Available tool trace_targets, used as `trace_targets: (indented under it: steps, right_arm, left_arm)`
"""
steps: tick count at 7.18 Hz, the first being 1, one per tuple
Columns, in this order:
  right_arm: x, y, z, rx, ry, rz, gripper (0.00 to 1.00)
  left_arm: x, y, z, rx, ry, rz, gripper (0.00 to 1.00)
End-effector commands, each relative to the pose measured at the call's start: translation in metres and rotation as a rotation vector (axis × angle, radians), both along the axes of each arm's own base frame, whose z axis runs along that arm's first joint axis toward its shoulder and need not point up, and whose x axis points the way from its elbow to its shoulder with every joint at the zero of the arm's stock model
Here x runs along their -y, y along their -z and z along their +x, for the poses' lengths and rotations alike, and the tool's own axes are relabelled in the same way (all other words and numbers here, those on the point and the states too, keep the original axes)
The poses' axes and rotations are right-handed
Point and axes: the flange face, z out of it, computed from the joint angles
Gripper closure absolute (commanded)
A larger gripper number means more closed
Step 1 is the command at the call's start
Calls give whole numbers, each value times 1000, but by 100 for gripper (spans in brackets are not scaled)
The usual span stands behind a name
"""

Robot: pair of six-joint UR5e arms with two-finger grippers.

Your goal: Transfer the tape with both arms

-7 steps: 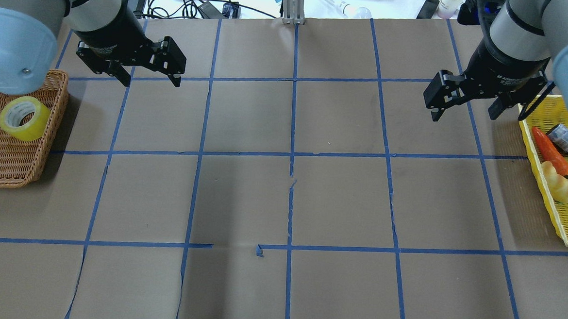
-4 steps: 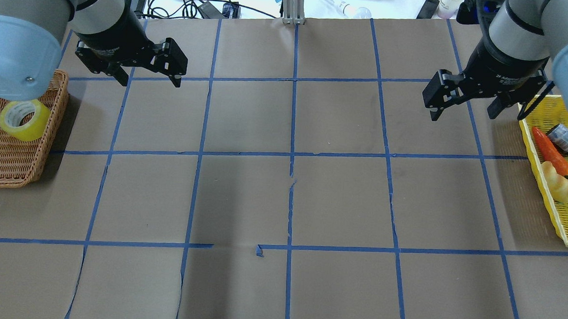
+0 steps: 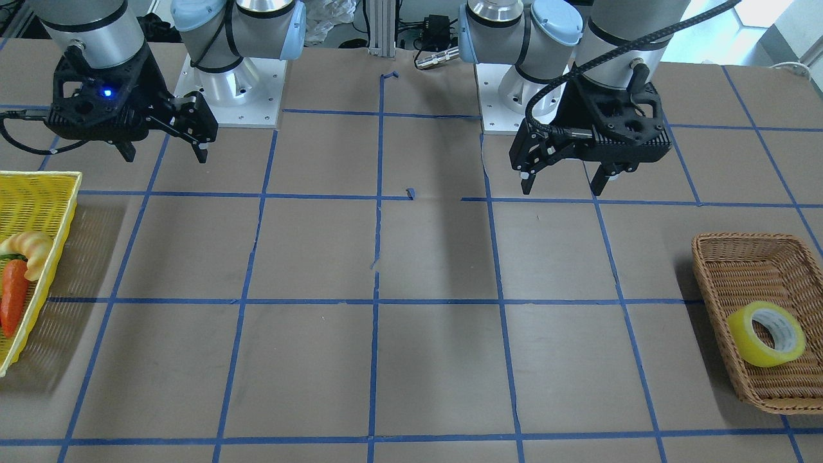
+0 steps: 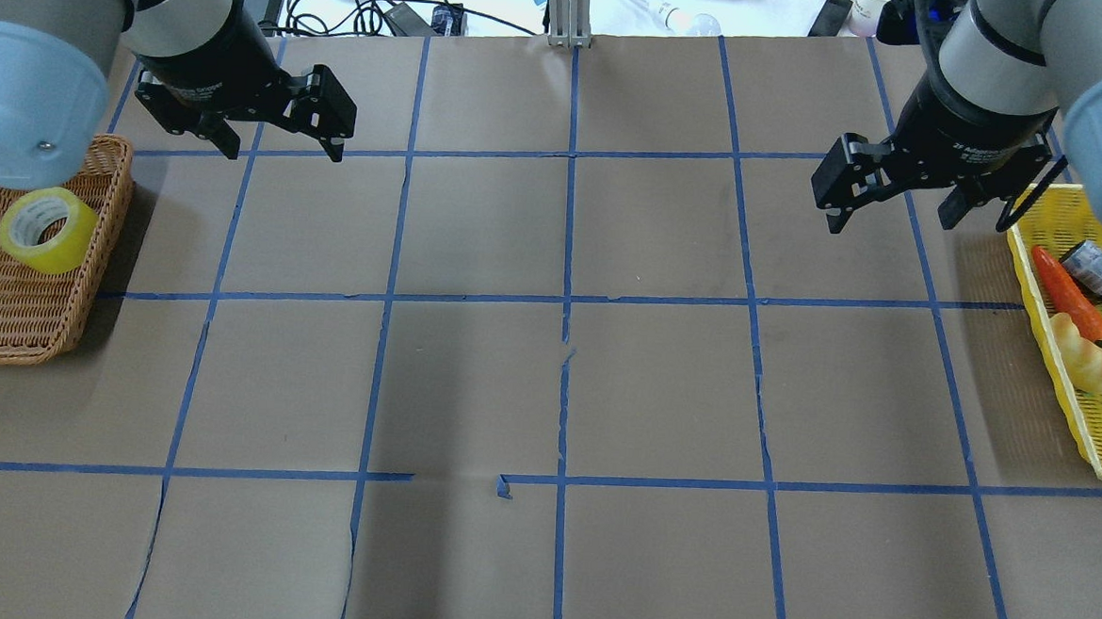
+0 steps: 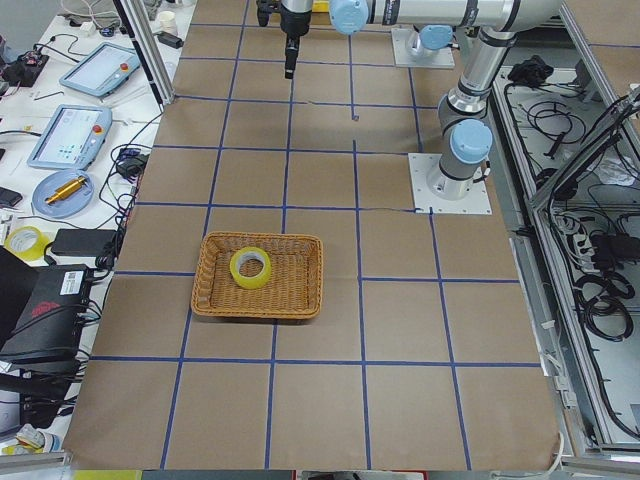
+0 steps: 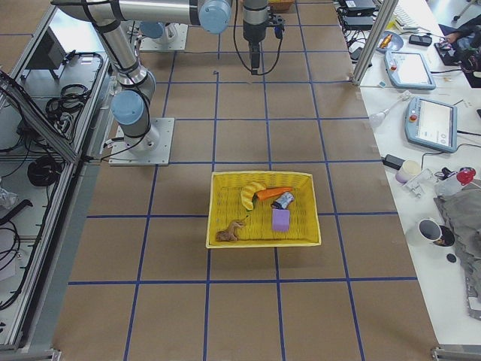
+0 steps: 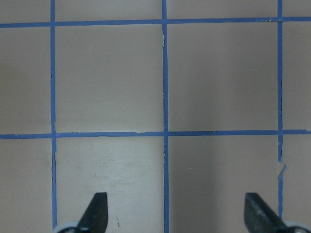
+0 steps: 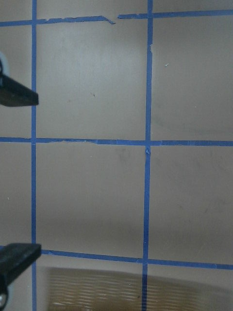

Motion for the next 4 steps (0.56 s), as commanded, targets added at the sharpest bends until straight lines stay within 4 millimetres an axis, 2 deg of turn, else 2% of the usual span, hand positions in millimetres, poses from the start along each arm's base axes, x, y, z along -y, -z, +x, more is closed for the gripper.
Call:
trace_targets:
  steps: [1,4]
  right_arm:
    - [0,3,0,2,0,1,0]
    - [0,2,-1,-9,-2,2,0]
  left_arm:
    - [-1,-1,-1,-1,2,-2,0]
    - [-1,-1,0,-1,1,-2,0]
